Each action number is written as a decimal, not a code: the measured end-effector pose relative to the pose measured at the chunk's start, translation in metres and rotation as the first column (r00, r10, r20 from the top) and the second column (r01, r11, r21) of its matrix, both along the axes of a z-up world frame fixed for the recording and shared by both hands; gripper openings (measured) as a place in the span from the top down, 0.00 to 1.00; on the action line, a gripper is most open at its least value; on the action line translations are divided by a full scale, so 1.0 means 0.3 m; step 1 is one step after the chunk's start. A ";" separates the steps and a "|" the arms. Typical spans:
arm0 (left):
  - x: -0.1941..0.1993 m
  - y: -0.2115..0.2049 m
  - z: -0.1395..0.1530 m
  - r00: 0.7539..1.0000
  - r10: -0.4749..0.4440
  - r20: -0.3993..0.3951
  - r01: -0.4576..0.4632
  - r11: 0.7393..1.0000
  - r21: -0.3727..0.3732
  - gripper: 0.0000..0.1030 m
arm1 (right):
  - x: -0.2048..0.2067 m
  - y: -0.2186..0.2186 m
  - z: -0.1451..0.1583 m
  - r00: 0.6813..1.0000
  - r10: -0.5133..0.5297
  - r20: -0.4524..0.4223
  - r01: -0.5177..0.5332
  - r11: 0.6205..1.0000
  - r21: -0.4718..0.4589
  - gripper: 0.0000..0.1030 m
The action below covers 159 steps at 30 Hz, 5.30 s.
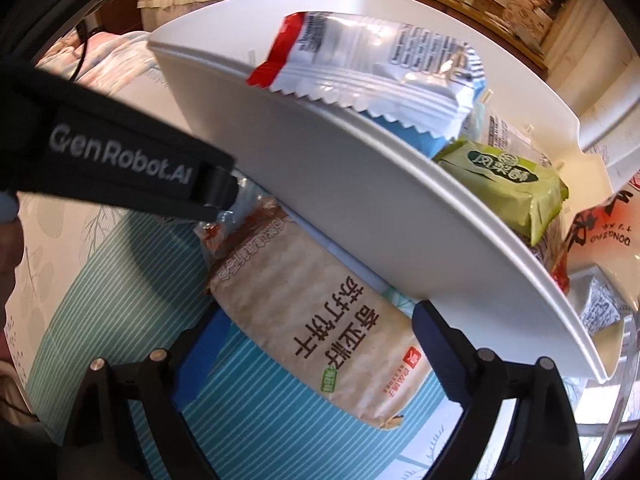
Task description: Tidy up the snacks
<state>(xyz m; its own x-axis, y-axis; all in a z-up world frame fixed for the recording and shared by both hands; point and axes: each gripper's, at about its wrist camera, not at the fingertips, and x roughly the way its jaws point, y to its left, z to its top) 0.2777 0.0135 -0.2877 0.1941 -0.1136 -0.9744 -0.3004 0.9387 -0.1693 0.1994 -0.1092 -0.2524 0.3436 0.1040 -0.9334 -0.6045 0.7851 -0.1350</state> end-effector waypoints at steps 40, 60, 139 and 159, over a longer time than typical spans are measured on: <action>-0.275 0.296 0.133 0.995 -0.010 0.096 0.015 0.999 -0.044 0.46 | 0.119 0.045 0.047 0.997 0.004 -0.079 -0.004 1.000 -0.001 0.21; -0.279 0.323 0.202 0.976 -0.119 0.184 0.136 0.987 -0.084 0.46 | 0.133 0.125 -0.066 0.994 -0.048 -0.097 0.054 0.997 0.057 0.01; 0.156 0.234 0.502 0.898 -0.226 0.378 0.263 0.964 -0.049 0.19 | 0.329 -0.062 0.370 0.775 -0.589 -0.228 0.632 0.716 0.297 0.38; -0.327 0.185 0.620 0.943 -0.064 0.326 0.062 0.998 0.017 0.08 | -0.033 -0.196 0.400 0.826 -0.484 -0.287 0.561 0.751 0.348 0.05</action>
